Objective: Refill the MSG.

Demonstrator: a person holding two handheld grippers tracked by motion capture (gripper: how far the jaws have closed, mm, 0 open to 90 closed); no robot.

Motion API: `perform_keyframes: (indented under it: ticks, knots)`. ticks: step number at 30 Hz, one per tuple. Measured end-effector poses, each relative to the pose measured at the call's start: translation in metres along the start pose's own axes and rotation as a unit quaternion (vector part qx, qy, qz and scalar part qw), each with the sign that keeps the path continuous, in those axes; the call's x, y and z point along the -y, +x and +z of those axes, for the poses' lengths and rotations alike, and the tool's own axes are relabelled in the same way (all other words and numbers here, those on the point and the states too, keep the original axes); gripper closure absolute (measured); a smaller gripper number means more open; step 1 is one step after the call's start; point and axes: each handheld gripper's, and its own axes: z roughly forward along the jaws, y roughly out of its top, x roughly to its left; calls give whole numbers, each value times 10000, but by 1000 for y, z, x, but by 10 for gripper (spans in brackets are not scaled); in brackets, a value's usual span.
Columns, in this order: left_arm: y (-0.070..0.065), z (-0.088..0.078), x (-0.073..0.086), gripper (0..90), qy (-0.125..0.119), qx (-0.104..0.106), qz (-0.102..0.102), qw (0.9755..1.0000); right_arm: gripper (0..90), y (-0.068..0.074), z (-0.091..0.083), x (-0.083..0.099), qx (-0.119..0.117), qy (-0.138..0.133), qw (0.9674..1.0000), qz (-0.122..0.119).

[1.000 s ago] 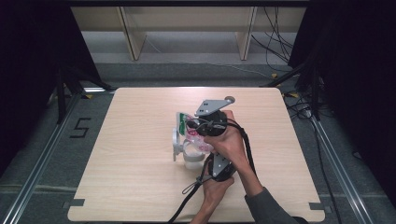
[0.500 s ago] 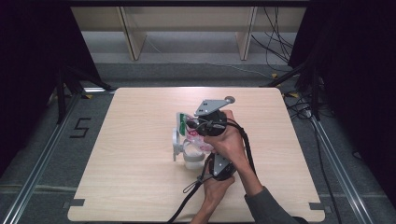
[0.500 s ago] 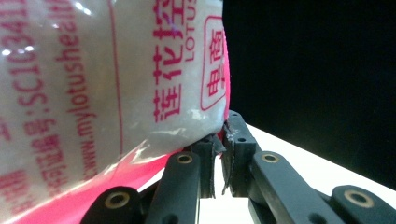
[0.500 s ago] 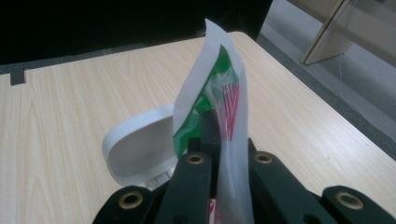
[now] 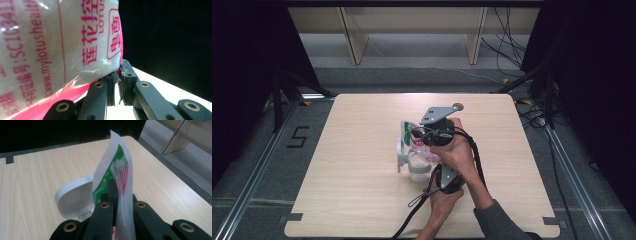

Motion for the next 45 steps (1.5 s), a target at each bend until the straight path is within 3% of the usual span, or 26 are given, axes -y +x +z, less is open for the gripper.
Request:
perform_keyframes:
  ticks: [6,11,14,16,18,19,22,29,30,36,37,38,39,45]
  knots:
    - [1,0,0,837,15,0,-17,10000,900,0,0,0,0,-3,10000,-8]
    - [3,-1,0,837,3,-3,-82,10000,900,-2,-2,-1,76,-202,9997,-81]
    - [3,0,1,837,14,-24,-63,10000,900,0,1,0,42,-93,9999,16]
    - [4,-1,0,837,17,-27,-81,10000,900,-2,0,-1,28,-156,9999,-41]
    - [3,0,1,838,27,-24,-120,9999,900,-3,1,0,14,-111,9999,-97]
    - [3,0,1,837,37,-8,-136,9999,900,-1,1,1,30,-91,9999,52]
    - [4,0,1,837,45,37,-224,9997,900,-1,2,1,29,-36,10000,0]
    - [5,0,-1,837,27,13,-169,9999,900,-1,1,-1,54,-86,9999,-36]
    - [11,-2,-2,838,346,156,207,9991,900,-1,1,-2,86,-124,9998,-94]
    - [12,0,-2,838,394,186,168,9989,900,-2,4,0,101,-66,9999,39]
    - [12,-1,-2,838,374,9,150,9992,900,-2,3,0,81,-80,9999,54]
    - [11,-1,-2,838,369,-12,134,9992,900,-3,3,-1,66,-67,10000,7]
    - [12,0,-2,837,384,161,194,9989,900,-4,2,-1,61,-56,10000,-20]
    - [10,0,-3,838,375,188,196,9989,900,-3,1,-2,59,-73,10000,7]
